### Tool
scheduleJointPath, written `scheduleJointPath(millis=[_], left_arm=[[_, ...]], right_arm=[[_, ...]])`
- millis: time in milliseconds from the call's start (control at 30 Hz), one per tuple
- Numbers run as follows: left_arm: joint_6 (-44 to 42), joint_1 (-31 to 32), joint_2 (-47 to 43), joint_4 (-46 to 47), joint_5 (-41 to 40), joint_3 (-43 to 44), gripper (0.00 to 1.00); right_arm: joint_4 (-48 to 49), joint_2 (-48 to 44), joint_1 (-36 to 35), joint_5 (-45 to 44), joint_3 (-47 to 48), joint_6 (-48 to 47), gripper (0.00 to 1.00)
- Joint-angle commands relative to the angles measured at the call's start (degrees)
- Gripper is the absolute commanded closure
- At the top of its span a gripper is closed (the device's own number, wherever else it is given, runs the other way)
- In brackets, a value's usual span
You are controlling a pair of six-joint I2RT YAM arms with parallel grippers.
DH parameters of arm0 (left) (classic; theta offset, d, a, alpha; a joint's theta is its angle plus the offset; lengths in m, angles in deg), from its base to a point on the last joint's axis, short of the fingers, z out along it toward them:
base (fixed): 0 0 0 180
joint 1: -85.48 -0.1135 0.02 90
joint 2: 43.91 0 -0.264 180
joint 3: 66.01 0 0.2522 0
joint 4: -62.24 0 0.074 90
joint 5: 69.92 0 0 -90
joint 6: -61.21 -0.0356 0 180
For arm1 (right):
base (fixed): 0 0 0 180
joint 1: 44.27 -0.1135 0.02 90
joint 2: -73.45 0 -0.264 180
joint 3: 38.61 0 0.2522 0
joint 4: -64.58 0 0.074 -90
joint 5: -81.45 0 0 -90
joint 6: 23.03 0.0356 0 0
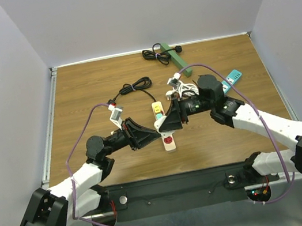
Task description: Insert the plug
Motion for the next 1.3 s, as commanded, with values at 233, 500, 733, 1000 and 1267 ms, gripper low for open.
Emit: scheduleJointPath(millis=[233,500,733,1000,1267], left_arm=[[-1.4,0.4,-1.8,32.2,-1.9,0.3,1.0],[-1.7,0.4,-2.5,31.9,-2.9,-0.3,1.0],[-2.0,0.3,-2.8,30.7,-2.3,-0.4,1.0],[-2.1,0.3,-3.3,30.4,-2.1,-1.0,1.0],[-2.5,0.4,-3.8,29.3,-2.1,-0.9,1.0]], right_arm=[[6.7,-0.1,-3.2,-0.5,-0.6,0.9,0.5],[5.8,-1.2,-3.3,-1.6,-1.9,0.9,0.62],[5.4,-1.8,-3.3,-2.5,-1.7,0.2,0.67],[4.9,-3.4,-3.3,-3.9,-1.0,-0.2,0.63],[4.5,-3.7,-3.2,-3.6,-0.8,-0.6,0.7]])
